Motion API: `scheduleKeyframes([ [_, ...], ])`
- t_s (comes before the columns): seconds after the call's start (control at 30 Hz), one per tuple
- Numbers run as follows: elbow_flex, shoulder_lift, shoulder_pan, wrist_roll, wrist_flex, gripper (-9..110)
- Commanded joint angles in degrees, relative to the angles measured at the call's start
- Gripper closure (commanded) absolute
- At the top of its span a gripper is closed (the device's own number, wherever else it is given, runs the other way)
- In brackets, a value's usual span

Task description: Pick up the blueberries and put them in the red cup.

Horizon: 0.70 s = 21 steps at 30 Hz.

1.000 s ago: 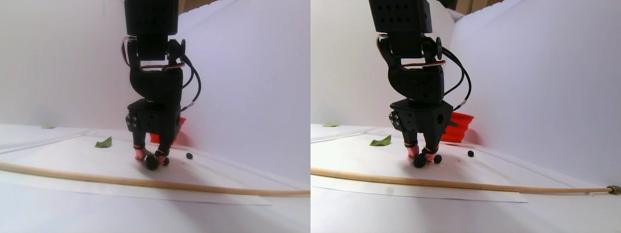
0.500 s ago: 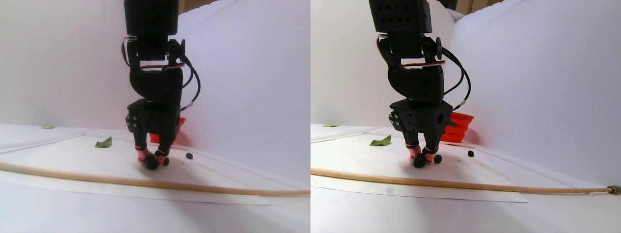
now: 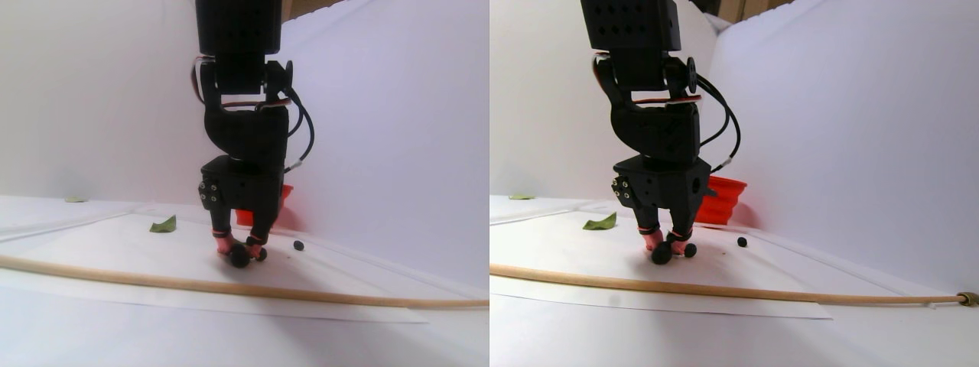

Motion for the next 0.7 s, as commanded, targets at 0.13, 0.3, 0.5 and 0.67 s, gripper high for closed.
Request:
scheduleKeyframes([
  [0.13,-0.4,11.1,1.9,-2.0,-1.0,89],
  [0.3,-0.1,13.0,2.3,-3.5,-1.0,89],
  [0.5,0.1,15.6,3.0,-5.8,-1.1,89],
  [0.67,-0.1,17.1,3.7,-8.5,-2.4,89],
])
